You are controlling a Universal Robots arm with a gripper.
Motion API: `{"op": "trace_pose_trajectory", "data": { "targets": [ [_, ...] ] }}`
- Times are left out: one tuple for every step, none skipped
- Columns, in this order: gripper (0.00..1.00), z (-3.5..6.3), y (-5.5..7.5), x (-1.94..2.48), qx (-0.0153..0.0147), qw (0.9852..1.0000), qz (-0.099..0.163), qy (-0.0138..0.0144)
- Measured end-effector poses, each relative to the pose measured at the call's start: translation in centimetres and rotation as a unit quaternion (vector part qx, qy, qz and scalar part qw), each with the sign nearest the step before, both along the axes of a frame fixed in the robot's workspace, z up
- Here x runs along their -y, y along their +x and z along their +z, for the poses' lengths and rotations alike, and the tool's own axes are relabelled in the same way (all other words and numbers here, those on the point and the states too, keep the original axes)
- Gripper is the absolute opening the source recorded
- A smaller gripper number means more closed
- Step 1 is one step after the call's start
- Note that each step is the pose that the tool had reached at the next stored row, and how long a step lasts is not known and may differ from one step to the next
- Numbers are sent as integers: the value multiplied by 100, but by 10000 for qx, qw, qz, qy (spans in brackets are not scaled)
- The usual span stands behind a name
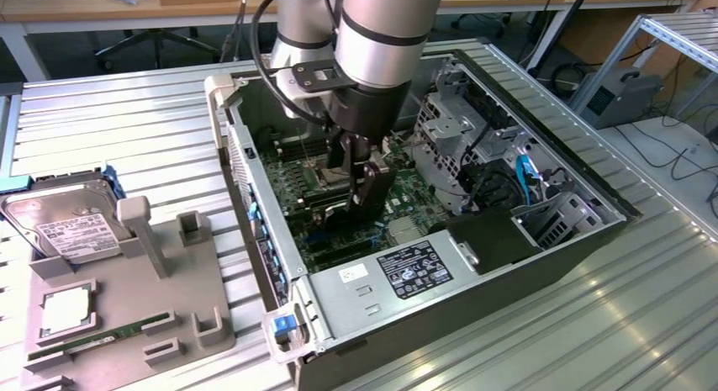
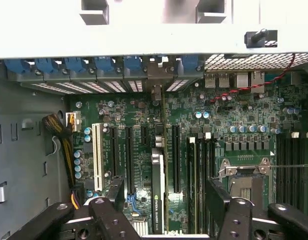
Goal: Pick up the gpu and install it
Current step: 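Insert the gpu into the slot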
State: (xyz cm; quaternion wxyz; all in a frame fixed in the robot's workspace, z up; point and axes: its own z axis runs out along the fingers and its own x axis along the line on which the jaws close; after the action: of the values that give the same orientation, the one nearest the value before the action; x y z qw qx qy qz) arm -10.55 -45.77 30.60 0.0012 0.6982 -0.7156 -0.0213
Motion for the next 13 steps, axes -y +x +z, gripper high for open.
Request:
{"op": "trace_pose_trajectory", "data": {
  "targets": [
    [76, 27, 0, 0, 1, 10000, 0, 1],
    [76, 48, 0, 0, 1, 10000, 0, 1],
    [76, 76, 0, 0, 0, 10000, 0, 1],
    [76, 103, 0, 0, 1, 10000, 0, 2],
    [76, 142, 0, 0, 1, 10000, 0, 2],
    [76, 161, 0, 0, 1, 10000, 0, 2],
    [76, 176, 0, 0, 1, 10000, 0, 2],
    [76, 186, 0, 0, 1, 10000, 0, 1],
    [76, 195, 0, 0, 1, 10000, 0, 1],
    [76, 210, 0, 0, 1, 10000, 0, 2],
    [76, 216, 0, 0, 1, 10000, 0, 1],
    [76, 216, 0, 0, 1, 10000, 0, 3],
    [76, 216, 0, 0, 1, 10000, 0, 3]
  ]
}}
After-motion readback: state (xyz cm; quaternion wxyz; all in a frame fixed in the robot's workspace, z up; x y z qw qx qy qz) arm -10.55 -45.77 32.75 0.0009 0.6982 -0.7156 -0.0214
